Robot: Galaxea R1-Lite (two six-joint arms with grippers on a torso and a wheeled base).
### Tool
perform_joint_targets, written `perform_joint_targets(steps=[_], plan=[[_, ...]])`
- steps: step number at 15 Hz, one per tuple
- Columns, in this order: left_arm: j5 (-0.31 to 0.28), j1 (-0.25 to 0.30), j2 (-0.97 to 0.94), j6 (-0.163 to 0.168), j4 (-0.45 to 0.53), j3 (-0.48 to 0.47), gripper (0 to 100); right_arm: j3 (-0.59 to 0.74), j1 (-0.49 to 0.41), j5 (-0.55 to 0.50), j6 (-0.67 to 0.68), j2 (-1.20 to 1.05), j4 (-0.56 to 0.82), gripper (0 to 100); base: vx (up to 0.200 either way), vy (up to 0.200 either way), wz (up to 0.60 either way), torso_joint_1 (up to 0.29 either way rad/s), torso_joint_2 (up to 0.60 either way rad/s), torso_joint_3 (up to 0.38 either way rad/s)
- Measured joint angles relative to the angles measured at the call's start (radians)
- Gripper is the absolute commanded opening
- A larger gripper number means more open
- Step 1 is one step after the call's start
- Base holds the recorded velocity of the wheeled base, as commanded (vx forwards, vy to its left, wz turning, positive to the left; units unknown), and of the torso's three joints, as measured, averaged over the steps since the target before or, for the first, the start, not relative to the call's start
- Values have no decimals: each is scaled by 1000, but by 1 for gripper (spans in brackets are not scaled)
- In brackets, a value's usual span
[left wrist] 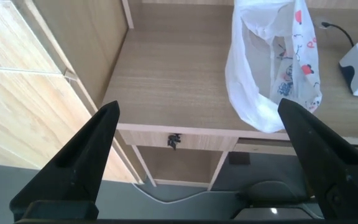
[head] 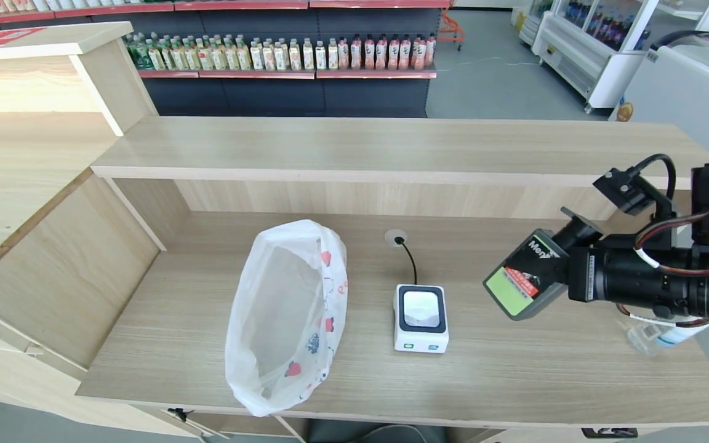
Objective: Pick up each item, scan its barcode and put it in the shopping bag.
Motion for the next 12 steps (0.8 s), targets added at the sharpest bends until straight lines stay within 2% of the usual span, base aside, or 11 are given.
perform_joint_targets(steps=[5,12], plan=[[0,0,0,0,0,0,100,25,1,2,1,-30,28,0,0,200,0,-2,1,3],[0,0,0,0,0,0,100,37,23,5,-2,-23,34,0,0,0,0,0,0,0]])
